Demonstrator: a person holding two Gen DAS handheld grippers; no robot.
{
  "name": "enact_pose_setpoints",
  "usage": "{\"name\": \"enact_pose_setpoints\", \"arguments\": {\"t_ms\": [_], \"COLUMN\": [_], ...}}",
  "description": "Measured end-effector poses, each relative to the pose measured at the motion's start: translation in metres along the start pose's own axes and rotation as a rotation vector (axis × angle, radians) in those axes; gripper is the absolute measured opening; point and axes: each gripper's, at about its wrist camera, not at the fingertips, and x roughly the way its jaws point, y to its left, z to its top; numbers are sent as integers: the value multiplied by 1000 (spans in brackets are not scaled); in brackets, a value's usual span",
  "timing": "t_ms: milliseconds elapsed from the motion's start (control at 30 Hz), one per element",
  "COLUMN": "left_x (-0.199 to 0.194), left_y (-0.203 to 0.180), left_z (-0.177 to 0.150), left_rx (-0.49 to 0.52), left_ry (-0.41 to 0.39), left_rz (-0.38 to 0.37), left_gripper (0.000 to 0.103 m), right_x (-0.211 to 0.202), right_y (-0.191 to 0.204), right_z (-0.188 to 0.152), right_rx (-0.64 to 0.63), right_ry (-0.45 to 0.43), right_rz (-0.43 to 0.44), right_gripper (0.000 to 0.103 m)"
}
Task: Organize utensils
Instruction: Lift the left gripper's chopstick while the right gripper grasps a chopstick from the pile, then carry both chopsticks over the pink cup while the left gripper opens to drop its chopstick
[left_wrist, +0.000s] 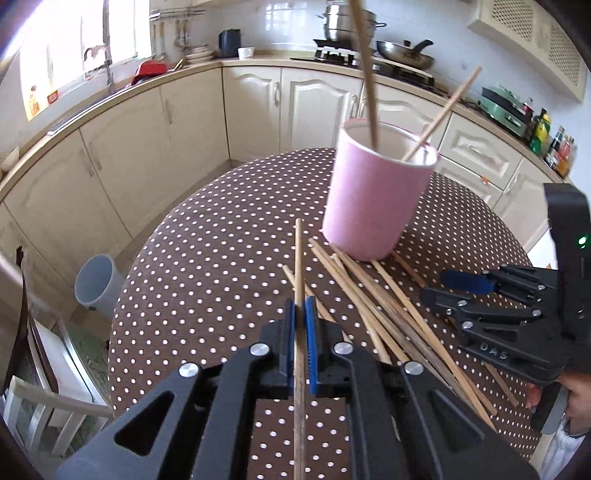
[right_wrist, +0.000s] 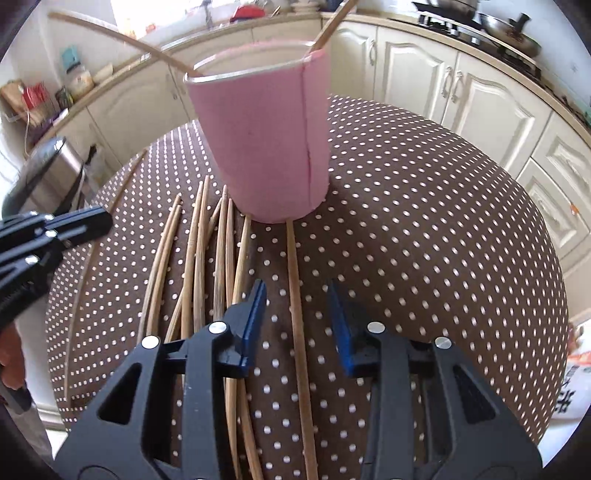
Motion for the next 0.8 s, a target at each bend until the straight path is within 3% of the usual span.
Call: {"name": "enact_pose_setpoints", "arguments": {"t_ms": [100,200,500,800], "left_x": [-2,-5,-30,-87], "left_y": [4,2,-10,-30], "left_z": [2,2,5,9], "left_rx": [-7,-6,6,25], "left_ry": [-8,-17,-66,-171], "left_rz": [-3,-5,-20,-66], "left_gripper": [6,6,6,6], "right_x": [10,11,-17,-109], "right_y": [5,2,-17,-24], "right_z": [4,7,-5,-14], "right_rx": [-44,-40,20,42], "right_ry": [42,59,0,-212], "right_rz": [-24,-11,63,111], "right_gripper": [23,6,6,6]}}
